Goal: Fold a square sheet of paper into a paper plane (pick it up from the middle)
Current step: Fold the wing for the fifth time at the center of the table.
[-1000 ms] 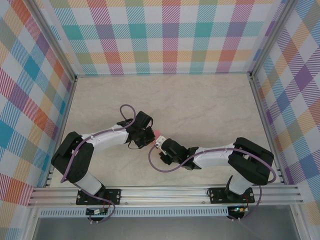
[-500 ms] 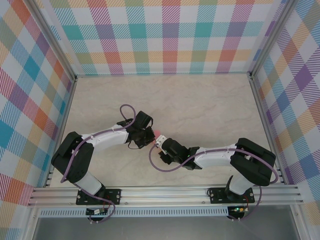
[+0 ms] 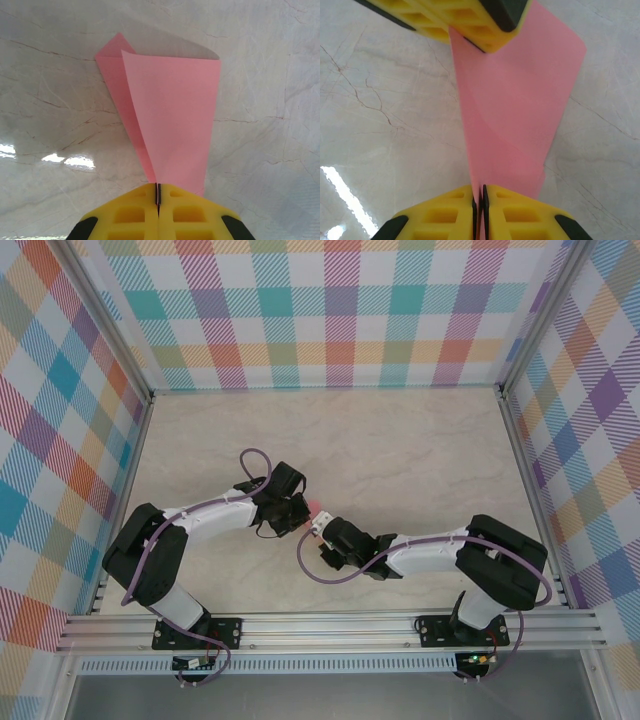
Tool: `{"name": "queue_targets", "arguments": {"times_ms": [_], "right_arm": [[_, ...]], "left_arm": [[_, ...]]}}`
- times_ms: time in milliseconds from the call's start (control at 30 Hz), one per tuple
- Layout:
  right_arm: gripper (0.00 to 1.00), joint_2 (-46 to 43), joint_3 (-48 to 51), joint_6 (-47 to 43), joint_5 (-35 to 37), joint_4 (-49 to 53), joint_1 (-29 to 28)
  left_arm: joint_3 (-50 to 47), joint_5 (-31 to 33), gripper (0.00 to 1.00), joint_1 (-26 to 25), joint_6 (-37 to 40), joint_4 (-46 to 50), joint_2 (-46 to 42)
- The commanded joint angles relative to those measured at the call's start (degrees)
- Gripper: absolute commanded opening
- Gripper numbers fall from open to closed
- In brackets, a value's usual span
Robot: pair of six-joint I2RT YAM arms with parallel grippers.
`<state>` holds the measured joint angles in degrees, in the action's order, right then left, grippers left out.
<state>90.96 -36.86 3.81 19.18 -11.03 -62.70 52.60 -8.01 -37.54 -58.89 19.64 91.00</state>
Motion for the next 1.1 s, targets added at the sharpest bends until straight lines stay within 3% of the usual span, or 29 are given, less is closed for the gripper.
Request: {"name": "queue_targets", "arguments": {"times_ms": [0, 200, 400, 600, 1067], "right_arm": [[0.13, 0.98, -0.31, 0.42, 1.28, 0.61, -0.45], [0.10, -0.15, 0.16, 0.32, 1.47, -0.19, -0.44], [0.19, -2.61, 0.83, 1.06, 1.00, -1.46, -0.43], [0.21, -3.37, 0.95, 0.41, -0.52, -2.13, -0.46], [0.10, -0.61, 0.55, 1.29, 1.24, -0.57, -0.43]], "left_arm": [[1.81, 0.28, 0.00, -0.21, 0.89, 2.32, -0.58], [2.20, 0.30, 0.00, -0.15, 0.97, 2.49, -0.31], [2.28, 0.28, 0.00, -0.22, 1.07, 2.60, -0.03], [2.15, 0.12, 0.00, -0.20, 1.10, 2.60, 0.22], [2.68, 0.02, 0.00, -0.25, 1.31, 2.72, 0.34]]}}
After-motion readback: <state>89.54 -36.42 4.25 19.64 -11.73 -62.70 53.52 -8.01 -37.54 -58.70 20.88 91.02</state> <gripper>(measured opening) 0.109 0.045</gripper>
